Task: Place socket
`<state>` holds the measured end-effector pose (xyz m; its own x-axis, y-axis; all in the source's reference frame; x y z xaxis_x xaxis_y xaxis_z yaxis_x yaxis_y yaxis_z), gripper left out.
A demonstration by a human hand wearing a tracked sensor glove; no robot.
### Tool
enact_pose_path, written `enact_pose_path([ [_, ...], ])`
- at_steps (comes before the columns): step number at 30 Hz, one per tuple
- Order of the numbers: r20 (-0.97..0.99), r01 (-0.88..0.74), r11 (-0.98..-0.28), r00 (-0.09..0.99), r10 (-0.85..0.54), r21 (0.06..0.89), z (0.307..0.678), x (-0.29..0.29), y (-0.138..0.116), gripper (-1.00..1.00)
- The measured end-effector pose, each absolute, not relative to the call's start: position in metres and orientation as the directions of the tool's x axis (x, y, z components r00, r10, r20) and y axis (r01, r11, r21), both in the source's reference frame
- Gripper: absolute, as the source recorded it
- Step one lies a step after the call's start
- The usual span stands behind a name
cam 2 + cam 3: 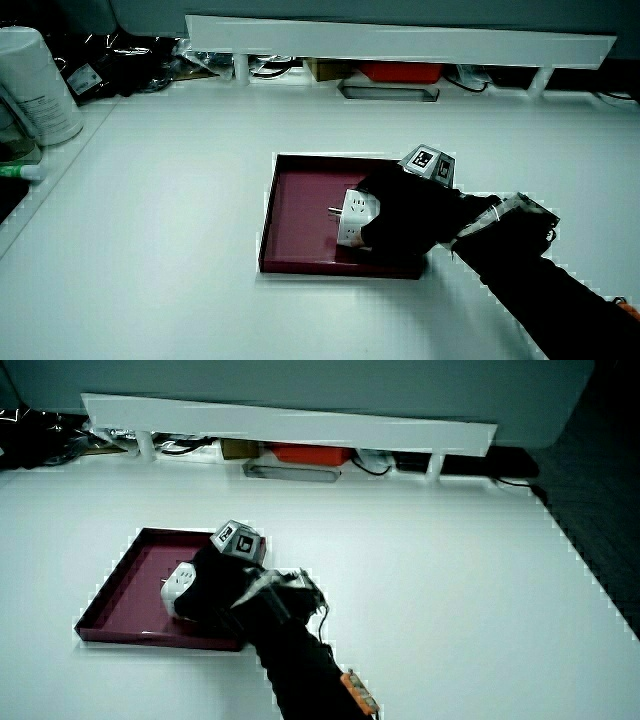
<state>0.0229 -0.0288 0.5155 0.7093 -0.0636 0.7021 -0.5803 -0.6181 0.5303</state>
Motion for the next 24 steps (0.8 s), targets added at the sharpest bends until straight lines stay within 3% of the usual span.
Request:
enact_pose_path([
  [4,0.699,-0.571,-0.624,0.713,-0.054,0.534,0.519,0.024,-0.028,0.00],
  [15,0.696,-0.582,-0.605,0.715,-0.063,0.543,0.519,0.028,-0.024,-0.58],
  [19,0.732,-0.618,-0.590,0.678,-0.067,0.519,0.509,0.038,-0.024,-0.79],
  [21,0.779,-0.656,-0.538,0.627,0.003,0.530,0.513,0.047,-0.024,-0.89],
  [24,0.798,-0.669,-0.542,0.602,0.006,0.509,0.500,0.062,-0.022,-1.00],
])
